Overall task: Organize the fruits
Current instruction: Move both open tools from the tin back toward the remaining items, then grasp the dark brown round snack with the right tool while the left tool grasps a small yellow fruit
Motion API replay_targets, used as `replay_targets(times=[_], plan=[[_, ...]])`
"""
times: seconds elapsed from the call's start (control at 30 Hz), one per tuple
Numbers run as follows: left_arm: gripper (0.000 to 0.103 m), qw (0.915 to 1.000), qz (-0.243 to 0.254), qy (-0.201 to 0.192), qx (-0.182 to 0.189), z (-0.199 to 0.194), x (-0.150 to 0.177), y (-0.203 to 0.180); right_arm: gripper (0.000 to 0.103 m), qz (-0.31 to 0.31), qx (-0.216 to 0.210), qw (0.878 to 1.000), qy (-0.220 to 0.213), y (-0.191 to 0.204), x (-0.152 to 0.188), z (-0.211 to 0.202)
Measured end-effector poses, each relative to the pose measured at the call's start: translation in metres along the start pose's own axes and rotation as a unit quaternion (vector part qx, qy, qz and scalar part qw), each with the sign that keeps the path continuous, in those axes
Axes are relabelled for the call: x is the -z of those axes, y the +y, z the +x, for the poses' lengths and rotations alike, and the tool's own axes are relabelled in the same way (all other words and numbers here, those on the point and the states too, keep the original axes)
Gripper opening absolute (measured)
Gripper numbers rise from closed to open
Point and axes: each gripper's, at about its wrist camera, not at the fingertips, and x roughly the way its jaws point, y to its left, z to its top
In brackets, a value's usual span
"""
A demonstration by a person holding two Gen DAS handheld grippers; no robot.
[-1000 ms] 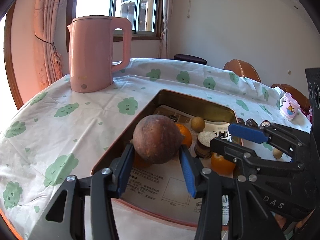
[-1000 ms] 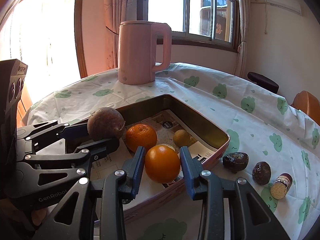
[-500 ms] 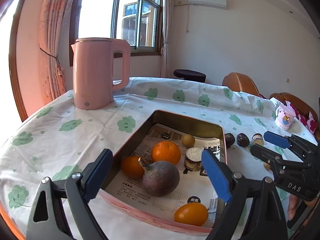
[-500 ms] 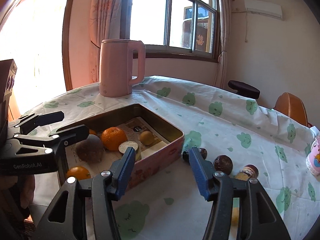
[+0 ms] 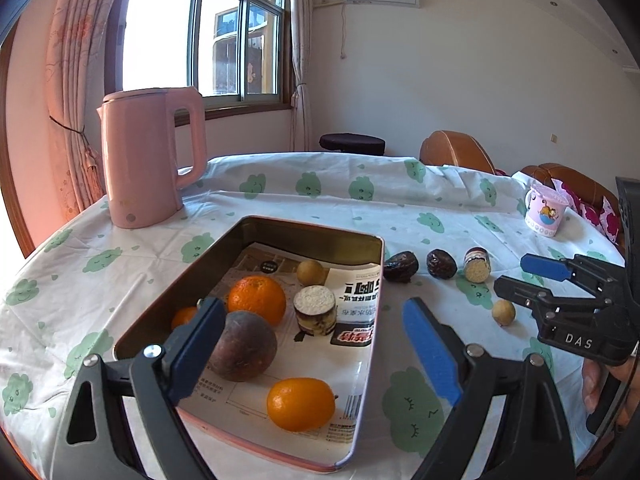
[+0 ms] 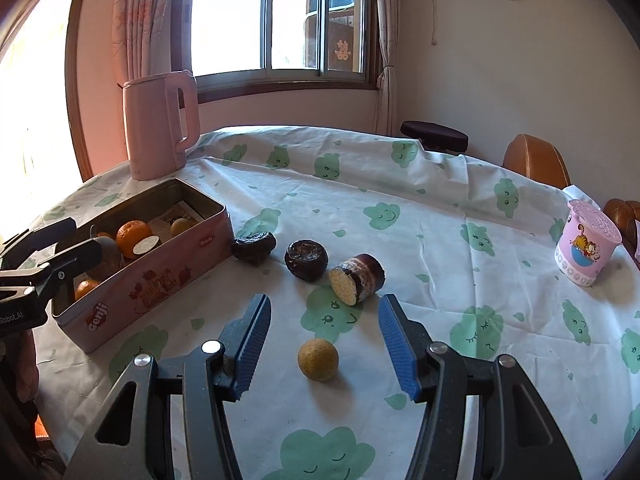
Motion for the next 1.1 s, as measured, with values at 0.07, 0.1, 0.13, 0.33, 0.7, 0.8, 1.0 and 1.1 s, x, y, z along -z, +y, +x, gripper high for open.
replay_targets(times=[0.07,0.1,0.13,0.33,0.7,0.8,1.0,1.1], plan=[[0.093,1.0,0.002,-0.001,-0.004,0.002,-0.002,-0.001,0.058,-0.011,-0.003,1.0,0.002,0.005,-0.002,0.004],[0.093,1.0,-0.001,0.0,-0.003,0.003,-0.004,0.0,0.058,-0.015,-0.003,1.0,0.001,0.008,-0.004,0.006],[0.093,1.0,-0.004,-0.001,-0.002,0.004,-0.005,0.001,0.058,-0.019,-0.004,1.0,-0.001,0.009,-0.006,0.008],[0.1,0.9994,-0.006,-0.024,-0.027,0.005,-0.02,0.013,0.058,-0.057,-0.02,0.998,-0.005,0.03,-0.029,0.029],[0.1,0.9986,-0.011,-0.029,-0.043,0.011,-0.035,0.034,0.052,-0.104,-0.052,0.991,0.069,0.055,-0.046,0.096],[0.1,0.9989,-0.009,-0.024,-0.039,0.013,-0.034,0.032,0.045,-0.103,-0.058,0.989,0.086,0.055,-0.048,0.106],[0.1,0.9993,0.001,-0.03,-0.022,0.005,-0.037,0.014,0.044,-0.065,-0.052,0.996,0.039,0.042,-0.049,0.078],[0.1,0.9995,0.017,-0.027,-0.001,0.005,-0.037,-0.008,0.044,-0.029,-0.045,0.999,0.0,0.026,-0.045,0.042]])
